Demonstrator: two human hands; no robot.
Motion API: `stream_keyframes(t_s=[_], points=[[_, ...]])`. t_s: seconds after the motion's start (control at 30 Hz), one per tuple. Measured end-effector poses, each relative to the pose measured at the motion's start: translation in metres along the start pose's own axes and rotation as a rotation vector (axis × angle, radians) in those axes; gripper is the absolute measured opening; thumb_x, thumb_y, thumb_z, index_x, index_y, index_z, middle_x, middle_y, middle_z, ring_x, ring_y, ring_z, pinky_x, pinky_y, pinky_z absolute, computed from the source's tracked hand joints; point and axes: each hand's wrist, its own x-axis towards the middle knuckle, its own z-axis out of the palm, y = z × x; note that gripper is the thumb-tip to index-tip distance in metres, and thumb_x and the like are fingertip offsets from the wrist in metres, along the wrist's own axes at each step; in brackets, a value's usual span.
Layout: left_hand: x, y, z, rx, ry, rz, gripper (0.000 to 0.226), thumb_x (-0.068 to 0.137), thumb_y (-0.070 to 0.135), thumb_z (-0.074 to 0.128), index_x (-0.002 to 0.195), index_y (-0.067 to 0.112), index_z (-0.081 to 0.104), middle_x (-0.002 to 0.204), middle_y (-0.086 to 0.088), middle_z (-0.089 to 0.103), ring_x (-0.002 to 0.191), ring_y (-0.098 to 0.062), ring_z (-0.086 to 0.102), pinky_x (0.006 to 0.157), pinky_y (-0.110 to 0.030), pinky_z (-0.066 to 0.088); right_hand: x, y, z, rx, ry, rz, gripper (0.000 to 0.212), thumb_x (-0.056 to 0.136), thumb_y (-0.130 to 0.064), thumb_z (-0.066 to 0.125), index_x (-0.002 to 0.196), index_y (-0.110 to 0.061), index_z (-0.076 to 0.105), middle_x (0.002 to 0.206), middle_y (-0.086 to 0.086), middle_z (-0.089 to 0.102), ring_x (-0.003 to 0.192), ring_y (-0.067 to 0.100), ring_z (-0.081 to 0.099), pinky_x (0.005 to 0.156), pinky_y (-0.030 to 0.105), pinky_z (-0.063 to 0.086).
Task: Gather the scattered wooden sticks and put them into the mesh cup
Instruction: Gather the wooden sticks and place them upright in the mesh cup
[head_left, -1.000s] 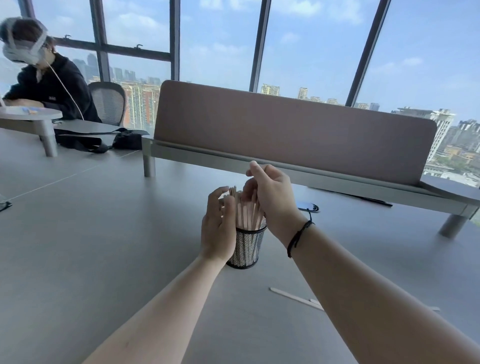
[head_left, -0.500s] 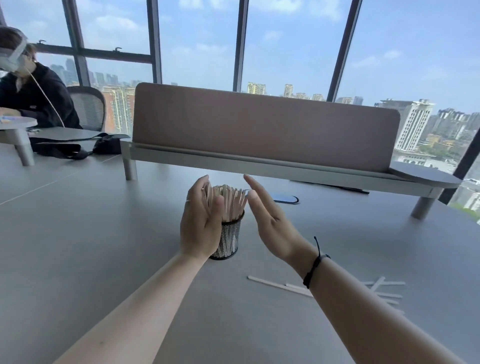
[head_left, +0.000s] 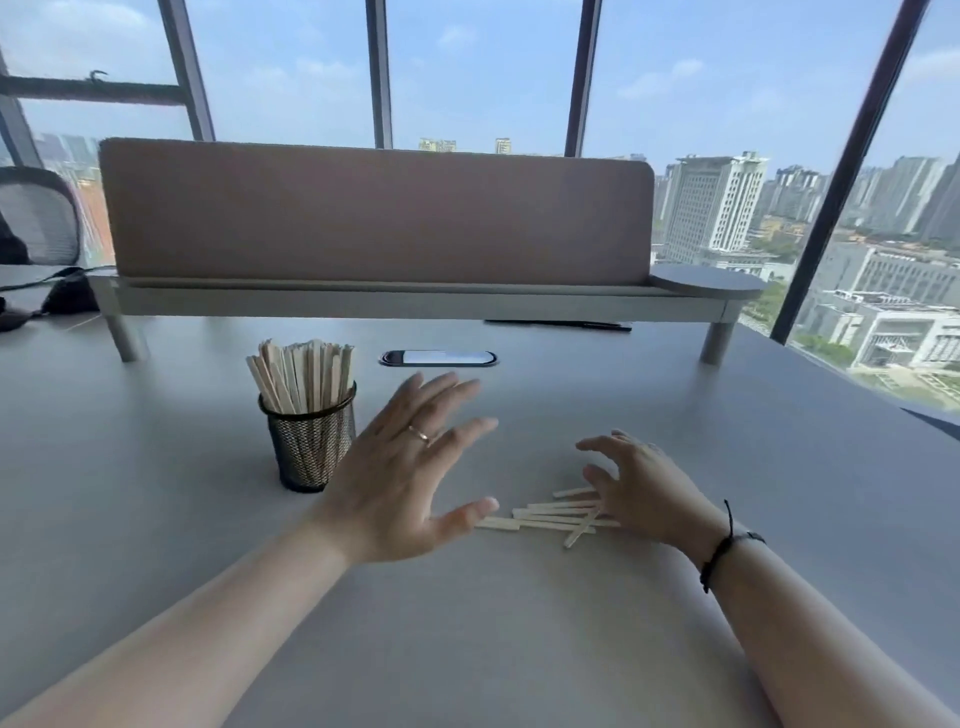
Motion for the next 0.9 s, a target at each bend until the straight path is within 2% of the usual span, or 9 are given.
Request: stream_keyframes(t_s=[0.07, 0.1, 0.17, 0.23, 0.37, 0.5, 0.67, 0.77, 0.9], points=[[-0.002, 0.003, 0.006, -0.057, -0.229, 0.014, 0.080, 0.089, 0.073, 0.048, 0.149, 0.020, 0.045, 0.162, -0.007, 0.030, 0.150, -0.023, 0.024, 0.122, -0.043, 0.021, 0.006, 0.011, -0.001, 0.033, 0.019, 0.060, 0.035, 0.100, -0.034, 0.049, 0.135, -0.031, 0.055, 0.132, -0.001, 0.059, 0.128, 0.021, 0.050, 0.108, 0.033, 0.032], [-0.003, 0.005, 0.007, -0.079, -0.346, -0.016, 0.086, 0.086, 0.078, 0.046, 0.154, 0.027, 0.034, 0.167, -0.001, 0.018, 0.153, -0.017, 0.013, 0.125, -0.037, 0.012, 0.008, 0.015, 0.000, 0.036, 0.015, 0.074, 0.036, 0.099, -0.036, 0.049, 0.135, -0.030, 0.055, 0.131, -0.001, 0.059, 0.127, 0.021, 0.052, 0.109, 0.034, 0.033], [-0.007, 0.006, 0.011, -0.119, -0.559, -0.136, 0.094, 0.082, 0.084, 0.044, 0.158, 0.039, 0.012, 0.166, 0.013, -0.009, 0.149, -0.002, -0.013, 0.120, -0.023, -0.008, 0.010, 0.018, 0.005, -0.011, -0.017, 0.066, 0.041, 0.098, -0.042, 0.049, 0.136, -0.028, 0.052, 0.137, -0.003, 0.056, 0.132, 0.017, 0.047, 0.111, 0.036, 0.029], [-0.011, 0.002, 0.014, -0.168, -0.682, -0.265, 0.096, 0.079, 0.085, 0.044, 0.157, 0.045, 0.005, 0.162, 0.021, -0.015, 0.141, 0.005, -0.018, 0.113, -0.018, -0.011, 0.010, 0.016, 0.010, -0.058, -0.027, 0.040, 0.043, 0.099, -0.046, 0.046, 0.137, -0.027, 0.050, 0.145, -0.008, 0.050, 0.138, 0.011, 0.039, 0.113, 0.035, 0.025], [-0.012, -0.004, 0.023, -0.242, -0.716, -0.332, 0.107, 0.069, 0.094, 0.039, 0.157, 0.043, 0.007, 0.167, 0.014, -0.004, 0.152, -0.002, -0.005, 0.122, -0.025, -0.004, 0.013, 0.007, 0.022, -0.063, 0.003, 0.017, 0.042, 0.100, -0.046, 0.040, 0.135, -0.024, 0.050, 0.144, -0.007, 0.050, 0.139, 0.011, 0.036, 0.115, 0.035, 0.023], [-0.009, -0.002, 0.028, -0.262, -0.717, -0.331, 0.124, 0.057, 0.102, 0.033, 0.159, 0.038, 0.003, 0.167, 0.013, -0.001, 0.152, -0.001, -0.005, 0.123, -0.026, -0.003, 0.017, -0.012, 0.034, -0.005, 0.072, 0.088, 0.030, 0.100, -0.038, 0.041, 0.114, -0.017, 0.057, 0.127, 0.004, 0.059, 0.124, 0.023, 0.048, 0.104, 0.034, 0.032], [0.000, 0.016, 0.026, -0.293, -0.697, -0.371, 0.129, 0.058, 0.093, 0.046, 0.159, 0.031, -0.006, 0.167, 0.013, -0.001, 0.152, -0.005, -0.004, 0.118, -0.022, -0.005, 0.024, -0.042, 0.048, 0.117, 0.120, 0.109, 0.023, 0.097, -0.032, 0.044, 0.104, -0.016, 0.058, 0.117, 0.008, 0.063, 0.110, 0.030, 0.055, 0.086, 0.034, 0.043], [0.005, 0.024, 0.028, -0.296, -0.684, -0.410, 0.136, 0.053, 0.096, 0.047, 0.159, 0.030, -0.007, 0.168, 0.007, 0.001, 0.154, -0.009, -0.002, 0.120, -0.025, -0.003, 0.029, -0.056, 0.052, 0.171, 0.139, 0.117, 0.020, 0.094, -0.026, 0.047, 0.102, -0.014, 0.061, 0.112, 0.009, 0.064, 0.108, 0.032, 0.057, 0.083, 0.035, 0.045], [0.005, 0.024, 0.033, -0.309, -0.653, -0.440, 0.130, 0.060, 0.093, 0.053, 0.159, 0.029, -0.002, 0.168, 0.005, 0.008, 0.154, -0.009, 0.003, 0.123, -0.029, 0.004, 0.030, -0.063, 0.052, 0.222, 0.143, 0.130, 0.024, 0.087, -0.014, 0.045, 0.101, -0.015, 0.064, 0.109, 0.008, 0.067, 0.106, 0.031, 0.058, 0.080, 0.034, 0.046]])
